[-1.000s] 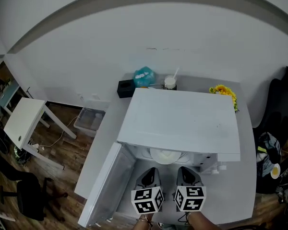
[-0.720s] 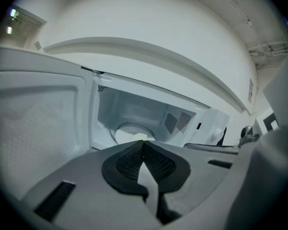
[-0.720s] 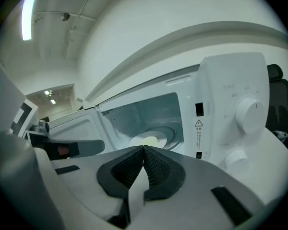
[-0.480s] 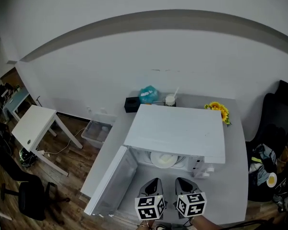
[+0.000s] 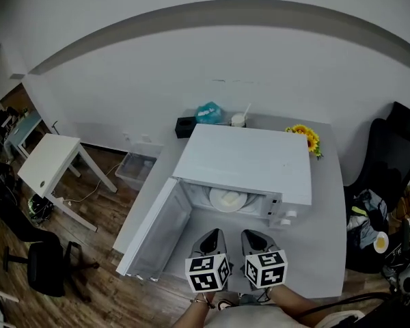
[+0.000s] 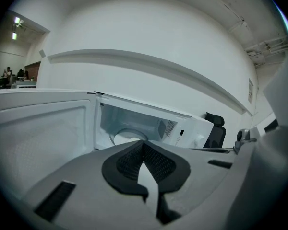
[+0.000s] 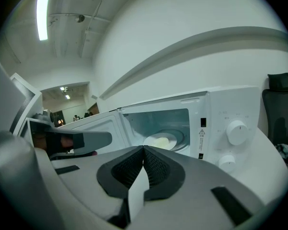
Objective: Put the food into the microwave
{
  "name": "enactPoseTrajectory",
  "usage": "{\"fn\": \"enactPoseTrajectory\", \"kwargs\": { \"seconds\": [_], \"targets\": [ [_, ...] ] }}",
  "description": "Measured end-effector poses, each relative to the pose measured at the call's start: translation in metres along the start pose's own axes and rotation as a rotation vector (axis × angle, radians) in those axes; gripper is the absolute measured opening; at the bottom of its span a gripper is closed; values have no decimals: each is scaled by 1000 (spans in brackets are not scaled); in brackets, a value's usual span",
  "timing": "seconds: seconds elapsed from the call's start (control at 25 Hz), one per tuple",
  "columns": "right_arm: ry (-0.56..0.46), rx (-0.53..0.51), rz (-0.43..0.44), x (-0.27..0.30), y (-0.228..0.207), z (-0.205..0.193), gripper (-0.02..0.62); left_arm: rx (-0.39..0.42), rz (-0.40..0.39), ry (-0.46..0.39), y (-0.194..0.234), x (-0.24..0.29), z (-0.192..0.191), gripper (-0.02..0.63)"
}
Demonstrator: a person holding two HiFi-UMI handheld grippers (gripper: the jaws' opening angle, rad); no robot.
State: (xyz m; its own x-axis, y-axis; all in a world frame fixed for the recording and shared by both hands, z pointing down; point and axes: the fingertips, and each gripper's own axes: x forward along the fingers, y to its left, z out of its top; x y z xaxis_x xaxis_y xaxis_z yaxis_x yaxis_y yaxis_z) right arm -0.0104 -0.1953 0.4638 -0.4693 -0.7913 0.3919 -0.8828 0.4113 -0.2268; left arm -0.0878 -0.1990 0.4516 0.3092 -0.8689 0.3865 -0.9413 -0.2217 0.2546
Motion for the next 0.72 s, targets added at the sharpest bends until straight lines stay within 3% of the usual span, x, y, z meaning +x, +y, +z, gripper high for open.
{"fn": "enactPoseTrajectory", "kwargs": {
  "seconds": [0.72],
  "targets": [
    [-2, -11, 34, 0, -6, 13, 17, -71, 44, 2, 5, 3, 2, 3]
  ]
}}
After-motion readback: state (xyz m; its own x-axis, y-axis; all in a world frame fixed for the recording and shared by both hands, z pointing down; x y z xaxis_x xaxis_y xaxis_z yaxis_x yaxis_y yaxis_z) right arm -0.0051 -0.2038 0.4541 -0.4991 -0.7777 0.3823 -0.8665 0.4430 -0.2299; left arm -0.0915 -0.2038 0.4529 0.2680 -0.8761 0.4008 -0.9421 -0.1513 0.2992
